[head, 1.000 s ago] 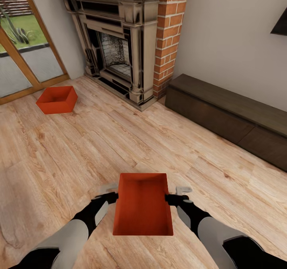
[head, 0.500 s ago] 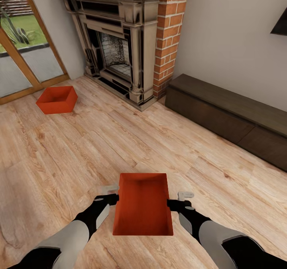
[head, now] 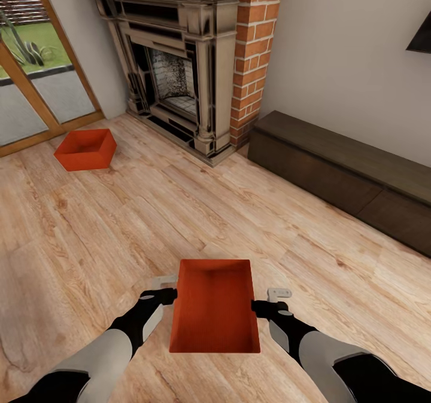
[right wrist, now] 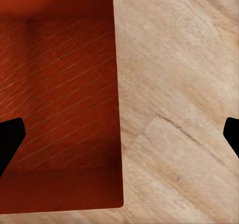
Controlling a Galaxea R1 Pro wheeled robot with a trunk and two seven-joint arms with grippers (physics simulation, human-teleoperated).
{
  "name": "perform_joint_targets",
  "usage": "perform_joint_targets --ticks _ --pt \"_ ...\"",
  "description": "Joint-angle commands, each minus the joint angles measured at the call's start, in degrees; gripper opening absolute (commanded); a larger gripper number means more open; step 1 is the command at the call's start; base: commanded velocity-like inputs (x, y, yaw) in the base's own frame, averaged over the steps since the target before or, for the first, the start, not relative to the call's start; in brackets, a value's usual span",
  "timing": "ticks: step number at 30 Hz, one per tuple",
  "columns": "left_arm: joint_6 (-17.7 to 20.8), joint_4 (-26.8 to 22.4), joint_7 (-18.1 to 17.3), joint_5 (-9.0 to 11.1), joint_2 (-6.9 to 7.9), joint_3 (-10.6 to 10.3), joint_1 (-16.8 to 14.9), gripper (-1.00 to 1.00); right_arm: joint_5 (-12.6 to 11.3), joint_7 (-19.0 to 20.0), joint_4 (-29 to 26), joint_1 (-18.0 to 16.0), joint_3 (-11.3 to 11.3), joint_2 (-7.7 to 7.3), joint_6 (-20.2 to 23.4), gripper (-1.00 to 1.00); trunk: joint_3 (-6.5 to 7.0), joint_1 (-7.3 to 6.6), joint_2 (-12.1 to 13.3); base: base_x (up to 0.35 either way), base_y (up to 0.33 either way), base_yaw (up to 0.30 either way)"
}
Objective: Move the two storage containers from the living room to the garage. In the garage, place one container on the floor and stack the other container on top of it (either order is fine).
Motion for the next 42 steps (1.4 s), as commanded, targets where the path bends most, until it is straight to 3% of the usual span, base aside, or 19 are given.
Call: perform_joint_targets --ticks 1,11,15,20,30,42 --pt "0.3 -0.1 0.3 0.5 0.02 -0.2 0.0 1.00 -0.6 -0.2 0.1 0.0 0.5 0.00 -0.2 1.00 -0.03 0.00 0.0 0.000 0.000 0.000" --pt "0.4 0.6 0.3 0.5 -0.05 -0.5 0.0 1.00 -0.5 -0.1 0.3 0.0 0.5 0.35 -0.2 1.00 -0.03 0.00 0.0 0.000 0.000 0.000" --pt "0.4 1.3 0.3 0.5 -0.31 -0.5 0.0 1.00 -0.5 -0.2 2.9 0.0 0.6 0.71 -0.5 1.00 -0.03 0.00 0.0 0.000 0.000 0.000" --pt "0.3 5.9 0.3 0.6 -0.55 -0.3 0.0 1.00 -0.5 -0.1 3.7 0.2 0.5 0.78 -0.5 1.00 -0.03 0.00 0.0 0.000 0.000 0.000" --pt "0.4 7.6 0.3 0.6 -1.53 -0.1 0.0 1.00 -0.5 -0.1 3.9 0.5 0.5 0.69 -0.6 1.00 -0.03 0.00 0.0 0.000 0.000 0.000" --pt "0.3 8.9 0.3 1.0 -1.20 0.0 0.0 1.00 -0.4 -0.2 3.9 0.5 0.5 0.67 -0.3 1.00 -0.03 0.00 0.0 0.000 0.000 0.000"
